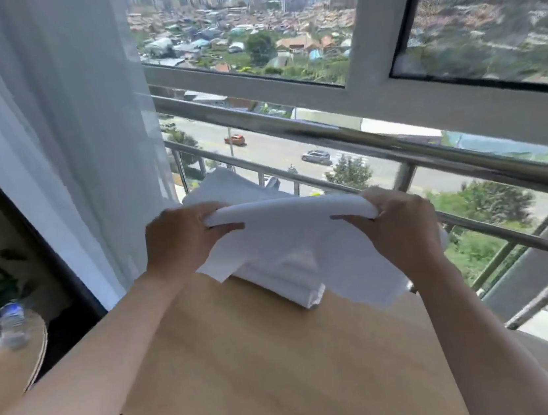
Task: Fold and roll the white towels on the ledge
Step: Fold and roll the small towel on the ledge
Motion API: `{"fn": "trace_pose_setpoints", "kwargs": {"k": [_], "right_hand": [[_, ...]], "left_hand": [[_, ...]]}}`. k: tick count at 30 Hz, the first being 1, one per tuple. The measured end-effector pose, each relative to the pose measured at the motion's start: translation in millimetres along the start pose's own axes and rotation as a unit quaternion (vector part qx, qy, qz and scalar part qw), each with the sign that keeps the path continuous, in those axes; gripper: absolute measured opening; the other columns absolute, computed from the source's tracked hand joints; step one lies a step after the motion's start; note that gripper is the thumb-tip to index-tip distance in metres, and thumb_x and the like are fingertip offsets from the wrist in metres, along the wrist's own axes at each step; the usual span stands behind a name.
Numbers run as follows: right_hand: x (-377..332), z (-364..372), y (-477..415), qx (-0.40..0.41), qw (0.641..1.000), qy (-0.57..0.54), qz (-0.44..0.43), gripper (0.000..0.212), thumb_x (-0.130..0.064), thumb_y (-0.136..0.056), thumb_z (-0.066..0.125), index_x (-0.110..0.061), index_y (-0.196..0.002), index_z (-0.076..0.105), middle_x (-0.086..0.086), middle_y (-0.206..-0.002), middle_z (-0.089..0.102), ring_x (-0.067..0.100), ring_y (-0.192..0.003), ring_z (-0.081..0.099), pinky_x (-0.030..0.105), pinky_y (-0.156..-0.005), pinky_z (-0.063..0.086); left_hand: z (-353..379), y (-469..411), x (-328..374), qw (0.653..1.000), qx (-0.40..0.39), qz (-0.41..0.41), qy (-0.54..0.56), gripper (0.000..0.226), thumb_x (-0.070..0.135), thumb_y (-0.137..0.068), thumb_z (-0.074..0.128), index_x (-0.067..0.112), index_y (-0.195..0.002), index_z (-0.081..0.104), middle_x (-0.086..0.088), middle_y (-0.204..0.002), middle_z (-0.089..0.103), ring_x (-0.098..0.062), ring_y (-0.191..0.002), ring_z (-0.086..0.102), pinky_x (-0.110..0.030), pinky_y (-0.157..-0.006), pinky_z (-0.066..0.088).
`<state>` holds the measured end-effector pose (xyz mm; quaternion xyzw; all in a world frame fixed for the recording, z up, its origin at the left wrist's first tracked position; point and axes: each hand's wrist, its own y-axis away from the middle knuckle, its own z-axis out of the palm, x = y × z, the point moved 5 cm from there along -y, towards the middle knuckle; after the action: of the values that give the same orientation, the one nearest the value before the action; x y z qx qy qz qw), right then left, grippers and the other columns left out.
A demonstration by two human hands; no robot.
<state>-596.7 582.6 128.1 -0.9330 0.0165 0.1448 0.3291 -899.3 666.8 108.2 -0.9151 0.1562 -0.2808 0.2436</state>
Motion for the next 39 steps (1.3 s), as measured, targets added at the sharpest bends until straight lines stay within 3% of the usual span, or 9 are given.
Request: {"fn": "trace_pose_setpoints", "kwargs": {"k": [5, 10, 15, 20, 23, 27, 29, 32, 39], "right_hand": [[-20.5, 13.3, -51.8, 0.015, 0.996, 0.084, -0.019, 0.055, -0.073, -0.080, 0.051, -0.020, -0.079, 0.066, 0.004, -0.066, 0.066, 0.031, -0.062, 0.063, 0.033, -0.054, 0.040], [-30.4, 46.0, -99.1, -0.001, 0.997, 0.064, 0.036, 0.057, -0.075, -0.078, 0.049, -0.020, -0.067, 0.053, 0.000, -0.059, 0.057, 0.031, -0.060, 0.054, 0.041, -0.057, 0.048], [-23.2, 60.7, -133.6, -0.002, 0.991, 0.103, 0.085, 0.046, -0.074, -0.077, 0.058, -0.033, -0.061, 0.043, -0.011, -0.057, 0.051, 0.025, -0.061, 0.054, 0.034, -0.055, 0.039], [-5.2, 62.1, -156.1, 0.028, 0.984, 0.150, 0.095, 0.025, -0.033, -0.093, 0.065, -0.017, -0.112, 0.067, 0.009, -0.104, 0.069, 0.034, -0.095, 0.063, 0.038, -0.074, 0.042], [-13.1, 85.0, -130.8, 0.071, 0.980, 0.178, 0.054, 0.044, -0.008, -0.079, 0.056, -0.019, -0.121, 0.062, 0.007, -0.107, 0.062, 0.032, -0.101, 0.055, 0.042, -0.084, 0.042], [-9.7, 146.8, -55.8, 0.000, 0.984, 0.117, 0.136, 0.047, 0.003, -0.070, 0.068, -0.020, -0.110, 0.068, 0.003, -0.103, 0.067, 0.033, -0.099, 0.062, 0.038, -0.083, 0.046], [-7.6, 169.1, -22.7, -0.043, 0.980, 0.073, 0.180, 0.047, -0.001, -0.063, 0.079, -0.025, -0.103, 0.071, -0.007, -0.096, 0.070, 0.028, -0.092, 0.067, 0.029, -0.079, 0.042], [-4.4, 177.2, -3.8, -0.055, 0.969, 0.028, 0.241, 0.044, -0.014, -0.066, 0.085, -0.033, -0.103, 0.071, -0.022, -0.093, 0.057, 0.023, -0.093, 0.064, 0.036, -0.081, 0.044], [6.6, 170.2, -22.5, -0.136, 0.959, -0.007, 0.249, 0.032, -0.026, -0.073, 0.081, -0.034, -0.103, 0.072, -0.011, -0.095, 0.062, 0.021, -0.094, 0.062, 0.038, -0.085, 0.048]], "left_hand": [[25.4, -74.7, -31.7, 0.997, 0.021, 0.056, 0.042, 0.035, 0.064, -0.068, 0.081, 0.044, -0.096, 0.076, 0.001, -0.075, 0.075, -0.029, -0.072, 0.071, -0.032, -0.063, 0.050], [59.1, -153.2, -79.0, 0.993, 0.017, 0.051, 0.109, 0.033, 0.054, -0.073, 0.082, 0.037, -0.101, 0.077, -0.004, -0.087, 0.077, -0.033, -0.082, 0.072, -0.038, -0.070, 0.053], [83.1, -228.9, -98.9, 0.967, -0.026, 0.010, 0.253, 0.028, 0.037, -0.075, 0.085, 0.028, -0.100, 0.077, -0.004, -0.091, 0.076, -0.031, -0.088, 0.069, -0.034, -0.075, 0.049], [82.2, -268.2, -89.6, 0.975, 0.041, 0.103, 0.191, 0.024, 0.032, -0.088, 0.067, 0.038, -0.111, 0.066, 0.002, -0.101, 0.073, -0.030, -0.095, 0.066, -0.036, -0.075, 0.047], [87.4, -254.9, -114.2, 0.962, 0.068, 0.158, 0.213, 0.028, 0.015, -0.086, 0.065, 0.031, -0.110, 0.065, 0.003, -0.109, 0.070, -0.024, -0.104, 0.059, -0.032, -0.084, 0.044], [133.9, -201.4, -175.2, 0.950, -0.149, 0.034, 0.273, 0.037, 0.009, -0.077, 0.084, 0.041, -0.088, 0.068, 0.007, -0.102, 0.070, -0.019, -0.099, 0.064, -0.025, -0.080, 0.044], [146.8, -177.2, -197.0, 0.936, -0.207, 0.001, 0.284, 0.042, 0.013, -0.074, 0.088, 0.046, -0.090, 0.067, 0.011, -0.106, 0.068, -0.016, -0.099, 0.066, -0.029, -0.079, 0.052], [151.1, -169.8, -211.4, 0.931, -0.218, -0.047, 0.290, 0.045, 0.029, -0.072, 0.090, 0.052, -0.099, 0.062, 0.015, -0.104, 0.067, -0.008, -0.083, 0.068, -0.017, -0.066, 0.049], [152.8, -185.2, -201.6, 0.937, -0.226, -0.101, 0.248, 0.034, 0.067, -0.070, 0.078, 0.055, -0.093, 0.057, 0.012, -0.063, 0.069, 0.003, -0.063, 0.062, -0.023, -0.058, 0.043]]}}
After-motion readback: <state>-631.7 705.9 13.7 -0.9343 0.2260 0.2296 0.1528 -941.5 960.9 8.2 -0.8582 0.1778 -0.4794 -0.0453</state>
